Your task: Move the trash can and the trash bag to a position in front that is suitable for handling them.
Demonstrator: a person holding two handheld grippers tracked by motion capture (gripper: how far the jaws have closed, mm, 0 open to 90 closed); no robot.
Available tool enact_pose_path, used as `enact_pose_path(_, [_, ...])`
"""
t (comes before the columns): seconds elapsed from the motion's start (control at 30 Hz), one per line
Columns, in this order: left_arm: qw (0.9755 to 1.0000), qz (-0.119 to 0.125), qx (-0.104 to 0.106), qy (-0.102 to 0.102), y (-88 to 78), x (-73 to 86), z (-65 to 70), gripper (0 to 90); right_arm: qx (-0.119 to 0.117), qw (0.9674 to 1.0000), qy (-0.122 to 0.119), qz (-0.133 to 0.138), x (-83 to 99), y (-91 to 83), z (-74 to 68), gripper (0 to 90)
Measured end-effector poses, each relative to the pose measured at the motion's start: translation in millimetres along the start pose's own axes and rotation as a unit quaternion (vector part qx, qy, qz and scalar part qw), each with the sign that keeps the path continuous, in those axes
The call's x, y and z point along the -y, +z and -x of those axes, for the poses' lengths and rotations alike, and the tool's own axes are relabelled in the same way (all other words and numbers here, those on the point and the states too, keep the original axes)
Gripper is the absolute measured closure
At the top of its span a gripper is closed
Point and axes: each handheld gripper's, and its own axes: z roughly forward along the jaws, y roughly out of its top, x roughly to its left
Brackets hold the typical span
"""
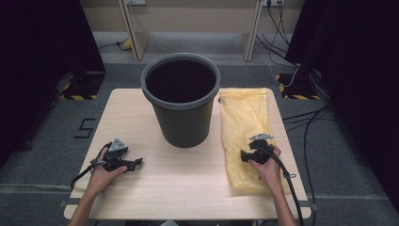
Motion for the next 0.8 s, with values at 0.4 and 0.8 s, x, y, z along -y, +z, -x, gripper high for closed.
enact_pose_path(0.4, [1.0000, 0.000, 0.000, 0.000, 0.0, 0.0, 0.0, 12.8, -0.006, 0.9995, 0.010, 0.028, -17.8, -5.9, 2.8, 23.2])
enact_pose_path(0.8, [1.0000, 0.000, 0.000, 0.000, 0.0, 0.0, 0.0, 12.7, -0.025, 0.9964, 0.041, 0.070, 5.8, -57.3, 10.6, 21.4])
